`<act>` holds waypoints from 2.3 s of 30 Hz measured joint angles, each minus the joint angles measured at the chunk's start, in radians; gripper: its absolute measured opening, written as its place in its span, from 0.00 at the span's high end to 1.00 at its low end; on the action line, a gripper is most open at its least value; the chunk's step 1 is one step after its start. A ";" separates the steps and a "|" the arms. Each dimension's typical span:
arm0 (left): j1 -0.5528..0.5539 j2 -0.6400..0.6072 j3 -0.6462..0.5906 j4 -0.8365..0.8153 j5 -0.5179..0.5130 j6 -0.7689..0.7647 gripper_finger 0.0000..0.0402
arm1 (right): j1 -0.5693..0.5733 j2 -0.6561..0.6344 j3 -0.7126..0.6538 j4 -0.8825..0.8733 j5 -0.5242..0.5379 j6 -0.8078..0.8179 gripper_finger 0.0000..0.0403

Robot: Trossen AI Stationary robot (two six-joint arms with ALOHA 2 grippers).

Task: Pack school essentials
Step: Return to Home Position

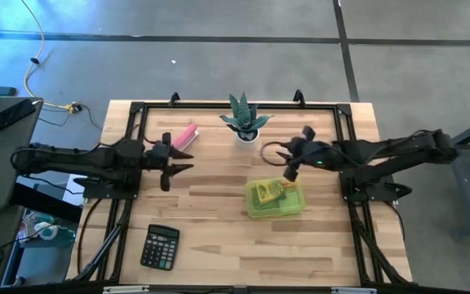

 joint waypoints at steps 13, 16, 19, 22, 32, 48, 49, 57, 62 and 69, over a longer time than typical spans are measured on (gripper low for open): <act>0.000 -0.396 -0.098 -0.086 -0.026 -0.002 0.67 | 0.002 -0.481 -0.459 0.422 -0.035 -0.070 0.69; 0.001 -0.482 -0.099 -0.149 -0.058 -0.006 0.67 | 0.003 -0.549 -0.518 0.434 -0.050 -0.059 0.69; 0.000 -0.556 -0.099 -0.196 -0.063 -0.014 0.67 | 0.003 -0.599 -0.569 0.440 -0.054 -0.039 0.69; 0.000 -0.617 -0.099 -0.247 -0.063 -0.030 0.67 | 0.003 -0.635 -0.628 0.484 -0.054 -0.039 0.69; 0.000 -0.611 -0.104 -0.295 -0.114 -0.032 0.67 | 0.003 -0.720 -0.829 0.770 -0.155 -0.138 0.69; 0.000 -0.610 -0.327 -0.048 -0.178 -0.111 0.67 | 0.003 -0.731 -0.832 0.764 -0.202 -0.167 0.69; 0.000 -0.608 -0.331 -0.044 -0.168 -0.111 0.67 | 0.003 -0.731 -0.832 0.762 -0.202 -0.157 0.69; 0.000 -0.579 -0.332 -0.047 -0.125 -0.021 0.67 | 0.003 -0.731 -0.832 0.599 -0.172 -0.018 0.69; 0.000 -0.578 -0.332 -0.048 -0.124 0.012 0.67 | 0.002 -0.731 -0.832 0.595 -0.173 0.072 0.69; 0.000 -0.578 -0.332 -0.048 -0.124 0.013 0.67 | 0.001 -0.731 -0.832 0.599 -0.170 0.138 0.69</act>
